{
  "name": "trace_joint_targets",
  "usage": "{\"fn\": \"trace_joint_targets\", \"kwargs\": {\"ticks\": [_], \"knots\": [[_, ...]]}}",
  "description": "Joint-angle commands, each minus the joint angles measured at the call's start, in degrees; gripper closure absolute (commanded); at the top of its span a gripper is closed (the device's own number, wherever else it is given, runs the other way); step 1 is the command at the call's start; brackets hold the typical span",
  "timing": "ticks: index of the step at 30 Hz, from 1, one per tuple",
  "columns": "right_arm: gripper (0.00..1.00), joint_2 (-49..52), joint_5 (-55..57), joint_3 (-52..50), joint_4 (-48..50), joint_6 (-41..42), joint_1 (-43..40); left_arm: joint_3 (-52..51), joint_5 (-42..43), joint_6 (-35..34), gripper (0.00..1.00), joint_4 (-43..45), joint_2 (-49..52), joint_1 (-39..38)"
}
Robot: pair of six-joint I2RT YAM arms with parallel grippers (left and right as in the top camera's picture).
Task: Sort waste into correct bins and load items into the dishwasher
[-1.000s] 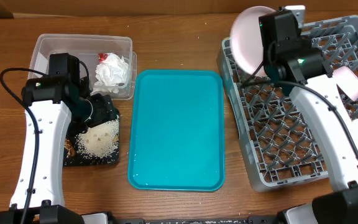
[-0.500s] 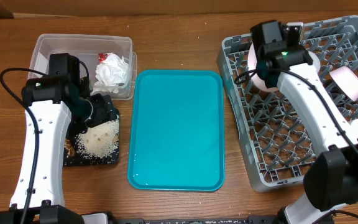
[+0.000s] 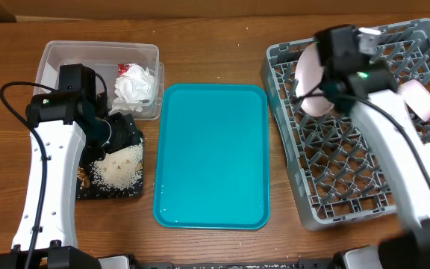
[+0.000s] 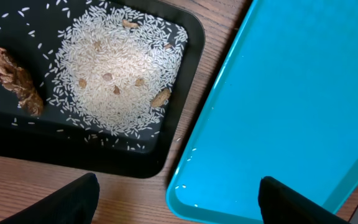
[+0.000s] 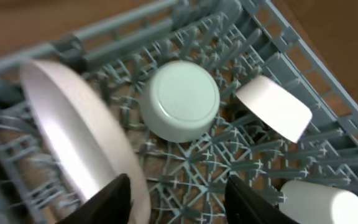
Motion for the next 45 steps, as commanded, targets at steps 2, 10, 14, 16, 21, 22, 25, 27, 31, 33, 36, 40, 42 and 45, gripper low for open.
{"fn": "trace_joint_targets", "kwargs": {"ticks": [2, 10, 14, 16, 21, 22, 25, 27, 31, 33, 36, 40, 42, 45], "knots": [[0.42, -9.77, -11.65, 0.48, 0.42, 1.27, -4.04, 0.11, 0.42, -0.17, 0.17, -0.11, 0.02, -0.13], [0.23, -9.88, -51.43, 0.46, -0.52, -13.38, -12.09, 1.36, 3.69, 7.19, 0.13, 3.74, -0.04, -3.56], [0.12, -9.01, -57.22, 0.46, -3.82, -16.04, -14.34, 2.40, 3.63, 13.18, 0.01, 5.88, -0.02, -10.21], [0.02, -8.81, -56.50, 0.46, -7.69, -18.25, -15.56, 2.43, 3.08, 15.74, 0.00, 5.20, -0.02, -13.88], [0.00, -8.83, -49.75, 0.46, -16.20, -18.45, -17.92, 2.43, 1.66, 13.11, 0.00, -3.06, -0.04, -15.23], [0.00, -8.85, -49.42, 0.46, -17.49, -18.47, -18.16, 2.43, 1.66, 12.61, 0.00, -4.63, -0.11, -14.56], [0.00, -9.40, -47.89, 0.28, -20.09, -18.16, -18.18, 2.43, 1.70, 11.19, 0.00, -7.78, -0.74, -12.11], [0.00, -10.40, -47.39, -0.24, -20.92, -18.05, -18.18, 2.36, 1.73, 11.17, 0.00, -8.39, -2.05, -10.75], [0.00, -15.21, -47.17, -4.83, -19.45, -18.08, -18.18, 0.48, 1.68, 11.28, 0.00, -6.97, -7.65, -9.81], [0.00, -21.81, -47.08, -11.61, -14.93, -18.05, -18.18, -3.78, 1.73, 11.13, 0.00, -2.34, -15.06, -9.84], [0.00, -32.57, -47.04, -20.76, -7.17, -18.10, -18.18, -10.38, 1.66, 11.17, 0.00, 5.11, -25.97, -9.84], [0.00, -46.03, -46.90, -29.31, 0.31, -18.08, -18.18, -17.55, 1.68, 10.54, 0.00, 12.90, -39.82, -9.84], [0.00, -50.69, -47.36, -31.01, 1.09, -18.05, -18.18, -18.91, 1.70, 10.51, 0.00, 13.94, -44.48, -9.84], [0.00, -55.28, -47.32, -31.28, 0.94, -18.08, -18.18, -19.06, 1.70, 10.54, 0.00, 14.45, -48.85, -9.84]]}}
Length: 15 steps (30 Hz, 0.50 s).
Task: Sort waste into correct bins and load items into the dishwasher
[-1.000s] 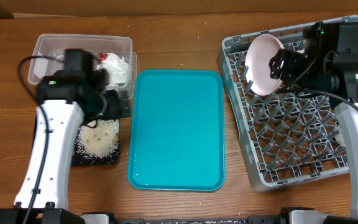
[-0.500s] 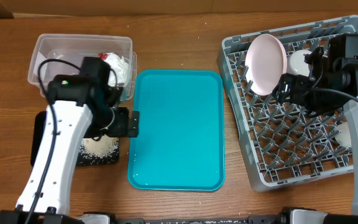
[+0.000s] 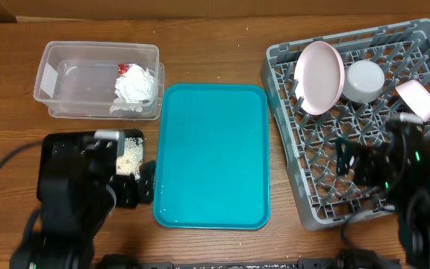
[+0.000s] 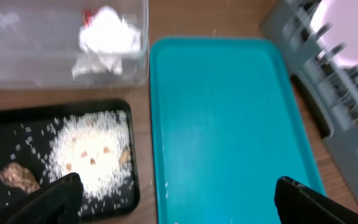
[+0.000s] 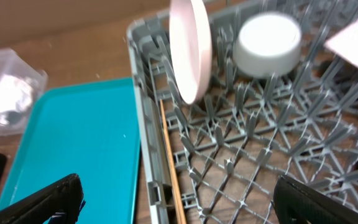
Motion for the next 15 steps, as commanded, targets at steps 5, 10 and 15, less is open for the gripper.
{"fn": "trace_joint_targets", "kwargs": {"ticks": [5, 10, 15], "knots": [[0.00, -4.81, -0.09, -0.87, -0.76, -0.42, -0.17, -1.03, -0.15, -1.05, 0.00, -1.97, -5.92, -0.04], [0.00, -4.66, -0.09, -0.87, -1.60, -0.42, -0.17, -1.03, -0.15, -1.07, 0.00, -4.57, -5.84, -0.04], [0.00, -4.66, -0.07, -0.87, -1.60, -0.42, -0.17, -1.03, -0.15, -1.05, 0.00, -5.38, -5.84, -0.04]]}}
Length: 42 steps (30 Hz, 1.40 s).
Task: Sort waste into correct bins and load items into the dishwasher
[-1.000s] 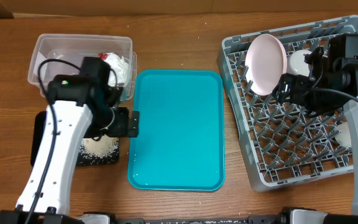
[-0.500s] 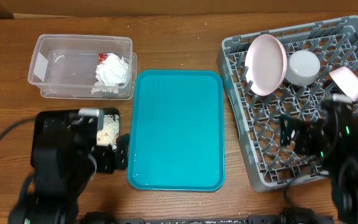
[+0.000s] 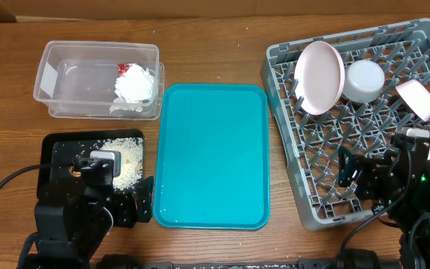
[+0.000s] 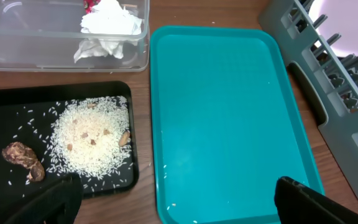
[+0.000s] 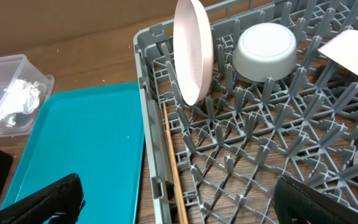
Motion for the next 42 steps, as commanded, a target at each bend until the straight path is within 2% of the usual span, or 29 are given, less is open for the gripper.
{"fn": "trace_joint_targets", "kwargs": {"ticks": [1, 13, 19, 24, 31, 39, 42], "knots": [[0.00, -0.04, -0.07, -0.66, 0.20, -0.42, -0.15, -0.24, -0.13, -0.42, 0.00, -0.04, -0.39, -0.04], [0.00, -1.42, -0.04, -0.83, 0.20, -0.42, -0.13, -0.24, -0.13, -0.39, 0.00, -0.04, -0.39, -0.04], [0.00, -7.74, 2.78, -3.65, 1.88, -1.03, 1.44, -0.24, -0.13, -0.42, 0.00, -0.04, -0.39, -0.04], [0.00, -17.25, 2.78, -11.82, 10.84, -1.03, 5.05, -0.24, -0.13, -0.39, 0.00, -0.04, -0.39, -0.04], [0.00, -28.26, 2.69, -28.44, 28.13, -0.98, 6.88, -0.24, -0.13, -0.39, 0.00, -0.04, -0.39, -0.04], [0.00, -36.96, 2.58, -46.07, 49.37, -1.01, 6.88, -0.24, -0.13, -0.42, 0.00, -0.04, -0.39, -0.04], [0.00, -36.85, 2.78, -51.47, 58.40, -1.03, 6.88, -0.24, -0.13, -0.42, 0.00, -0.04, -0.39, -0.04]]}}
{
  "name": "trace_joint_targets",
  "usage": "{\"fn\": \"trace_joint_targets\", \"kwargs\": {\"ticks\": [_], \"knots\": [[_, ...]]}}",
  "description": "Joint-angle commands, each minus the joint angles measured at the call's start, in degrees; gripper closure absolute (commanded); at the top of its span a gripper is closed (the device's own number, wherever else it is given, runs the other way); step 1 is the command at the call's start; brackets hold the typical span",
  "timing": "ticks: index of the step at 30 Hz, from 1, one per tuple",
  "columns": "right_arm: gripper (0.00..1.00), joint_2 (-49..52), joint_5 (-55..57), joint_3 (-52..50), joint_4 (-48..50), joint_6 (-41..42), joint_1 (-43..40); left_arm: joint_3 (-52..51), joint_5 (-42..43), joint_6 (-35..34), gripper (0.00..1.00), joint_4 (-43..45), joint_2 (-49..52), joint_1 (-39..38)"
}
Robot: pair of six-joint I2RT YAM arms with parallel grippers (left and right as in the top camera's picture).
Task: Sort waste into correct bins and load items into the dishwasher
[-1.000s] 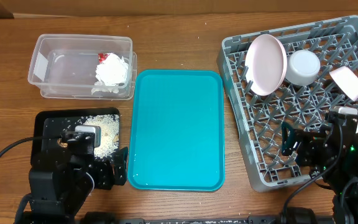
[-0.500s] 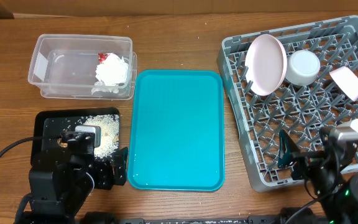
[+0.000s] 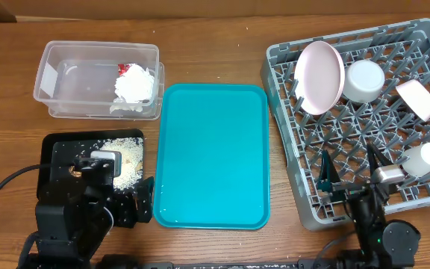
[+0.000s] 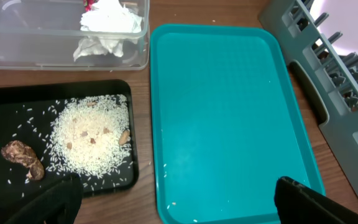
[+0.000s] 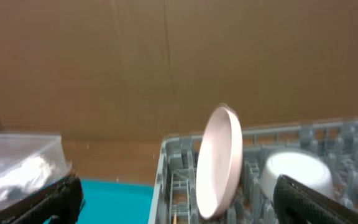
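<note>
The teal tray (image 3: 211, 153) lies bare in the middle. To its right is the grey dishwasher rack (image 3: 304, 190), holding an upright pink plate (image 3: 319, 77), a white bowl (image 3: 364, 81), a pink-and-white cup (image 3: 416, 99) and a white cup (image 3: 422, 158). A clear bin (image 3: 73, 82) at the back left holds crumpled tissue (image 3: 134, 86). The black tray (image 3: 58, 149) carries rice (image 4: 89, 134) and a brown scrap (image 4: 23, 160). My left gripper (image 4: 178, 205) is open near the tray's front edge. My right gripper (image 3: 349, 172) is open at the rack's near side, holding nothing.
A brown cardboard wall (image 5: 166, 62) rises behind the table. Bare wood shows between the black tray and the teal tray, and along the table's near edge. Both arm bases sit at the near edge, left and right.
My right arm has drawn back lower at the rack's near edge, and its camera now looks level across the rack at the back wall. The left arm has not moved.
My left gripper was open low over the black tray's rice, and my right gripper was open over the rack beside the pink plate. Then both arms stood back near the table's front edge, open and holding nothing. Now the right one sits lower.
</note>
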Motion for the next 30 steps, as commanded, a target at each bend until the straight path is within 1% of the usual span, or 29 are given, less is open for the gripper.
{"fn": "trace_joint_targets", "kwargs": {"ticks": [1, 6, 12, 30], "knots": [[0.00, -0.81, 0.59, -5.42, 7.65, -0.24, 0.37, 0.02, -0.15, -0.39, 0.00, -0.02, -0.39, -0.04], [0.00, -0.81, 2.08, -10.51, 13.75, -0.24, 0.37, 0.02, -0.15, -0.39, 0.00, -0.02, -0.39, -0.04], [0.00, -0.81, 2.14, -10.38, 2.82, -0.20, 0.39, 0.02, -0.15, -0.39, 0.00, -0.02, -0.39, -0.04], [0.00, -0.81, 2.27, -10.38, 3.28, -0.22, 0.37, 0.02, -0.15, -0.42, 0.00, -0.02, -0.39, -0.04]]}}
